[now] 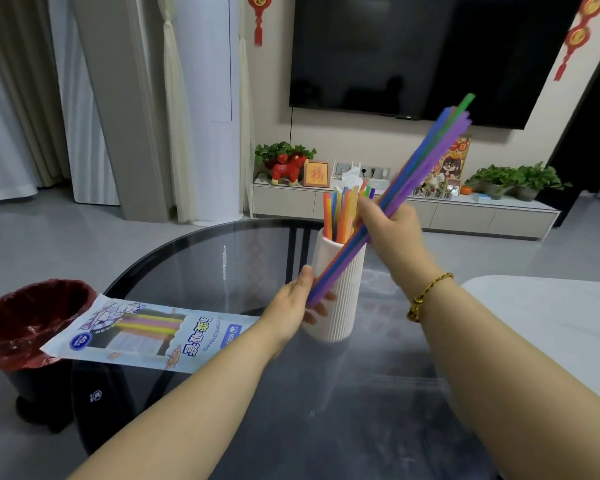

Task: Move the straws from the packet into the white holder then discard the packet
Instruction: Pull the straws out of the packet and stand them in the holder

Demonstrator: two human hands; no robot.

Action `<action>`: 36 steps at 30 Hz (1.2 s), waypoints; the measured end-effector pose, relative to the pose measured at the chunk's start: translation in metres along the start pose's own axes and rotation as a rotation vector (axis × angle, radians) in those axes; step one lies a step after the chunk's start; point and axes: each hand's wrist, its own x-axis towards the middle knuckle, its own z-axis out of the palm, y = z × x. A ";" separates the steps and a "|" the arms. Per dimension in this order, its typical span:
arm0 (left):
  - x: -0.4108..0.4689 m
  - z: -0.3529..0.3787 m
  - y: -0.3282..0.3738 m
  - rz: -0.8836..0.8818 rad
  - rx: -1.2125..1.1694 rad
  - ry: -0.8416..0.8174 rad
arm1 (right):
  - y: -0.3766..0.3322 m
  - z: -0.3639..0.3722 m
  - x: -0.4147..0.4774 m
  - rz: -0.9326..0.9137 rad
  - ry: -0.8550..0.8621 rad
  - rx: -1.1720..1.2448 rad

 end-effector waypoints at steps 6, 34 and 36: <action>0.034 0.002 0.001 -0.009 0.161 0.163 | -0.004 -0.033 0.035 -0.147 0.292 0.025; 0.097 0.018 0.011 0.151 0.257 0.066 | 0.030 -0.004 0.060 -0.355 0.229 -0.374; 0.096 0.016 0.010 0.140 0.251 0.056 | 0.024 -0.002 0.063 -0.432 0.229 -0.402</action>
